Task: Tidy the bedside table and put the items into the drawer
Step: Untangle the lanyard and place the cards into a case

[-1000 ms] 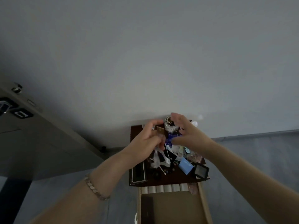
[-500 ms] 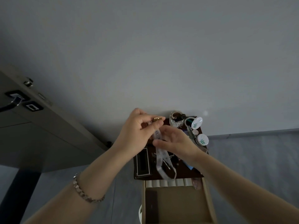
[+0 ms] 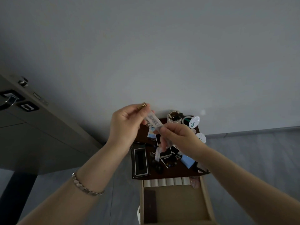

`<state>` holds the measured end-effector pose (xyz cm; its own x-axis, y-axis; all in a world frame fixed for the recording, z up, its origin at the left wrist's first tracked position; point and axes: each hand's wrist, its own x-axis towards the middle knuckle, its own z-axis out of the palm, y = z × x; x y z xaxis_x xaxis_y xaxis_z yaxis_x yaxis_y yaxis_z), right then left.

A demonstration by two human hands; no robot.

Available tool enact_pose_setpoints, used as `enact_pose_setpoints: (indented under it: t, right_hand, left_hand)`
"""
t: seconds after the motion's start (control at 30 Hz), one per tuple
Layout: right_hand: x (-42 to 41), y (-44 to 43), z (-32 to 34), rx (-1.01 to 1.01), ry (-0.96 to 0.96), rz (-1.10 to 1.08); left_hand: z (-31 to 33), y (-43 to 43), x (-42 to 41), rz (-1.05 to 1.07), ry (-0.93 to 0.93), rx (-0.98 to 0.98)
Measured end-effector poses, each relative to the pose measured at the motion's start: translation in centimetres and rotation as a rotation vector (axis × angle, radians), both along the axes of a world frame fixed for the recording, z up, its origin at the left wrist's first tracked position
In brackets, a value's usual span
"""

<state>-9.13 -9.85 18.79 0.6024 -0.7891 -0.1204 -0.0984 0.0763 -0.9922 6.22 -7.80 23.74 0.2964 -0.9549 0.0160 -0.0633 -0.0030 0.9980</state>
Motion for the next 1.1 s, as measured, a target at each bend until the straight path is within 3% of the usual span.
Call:
enact_pose_setpoints:
  t: [0.07, 0.17, 0.3, 0.4, 0.5, 0.63, 0.77, 0.83, 0.9, 0.93, 1.0, 1.03, 1.1]
  right_hand:
    - [-0.2, 0.0, 0.1, 0.088, 0.016, 0.030]
    - [0.1, 0.2, 0.5, 0.207, 0.005, -0.002]
    - [0.6, 0.1, 1.2, 0.324, -0.020, -0.089]
    - [0.8, 0.2, 1.9, 0.409, -0.091, -0.108]
    - [0.5, 0.1, 1.9, 0.505, -0.153, -0.155]
    - [0.1, -0.2, 1.5, 0.568, -0.245, -0.166]
    - [0.0, -0.1, 1.3, 0.516, -0.257, -0.148]
    - [-0.1, -0.2, 1.1, 0.520, -0.250, -0.189]
    - [-0.2, -0.3, 1.1, 0.536, -0.267, -0.198]
    - [-0.1, -0.3, 1.1, 0.546, -0.285, -0.190]
    - [0.0, -0.2, 1.2, 0.567, -0.321, -0.163]
    - [0.0, -0.1, 1.2, 0.579, -0.332, -0.150]
    - [0.2, 0.1, 1.2, 0.600, -0.340, -0.130]
  left_hand:
    - [-0.2, -0.3, 0.4, 0.069, 0.045, 0.013]
    - [-0.7, -0.2, 0.8, 0.044, -0.122, -0.045]
    - [-2.5, 0.5, 0.9, -0.098, -0.852, -0.296]
    - [-3.0, 0.5, 0.5, -0.152, -1.159, -0.459]
    - [-3.4, 0.3, 0.3, -0.179, -1.251, -0.537]
    - [-4.2, 0.2, 0.3, -0.195, -1.228, -0.541]
    - [-4.7, 0.1, 0.6, -0.220, -1.079, -0.610]
    - [-4.3, 0.3, 0.2, -0.182, -0.909, -0.529]
    - [-3.8, 0.6, -0.4, -0.084, -0.579, -0.231]
    - [-3.4, 0.5, -0.8, -0.100, -0.325, -0.018]
    - [-3.7, 0.1, -0.8, -0.265, 0.177, 0.261]
    - [-4.0, 0.0, -0.7, -0.337, 0.306, 0.314]
    - [-4.2, 0.3, -1.0, -0.409, 0.391, 0.316]
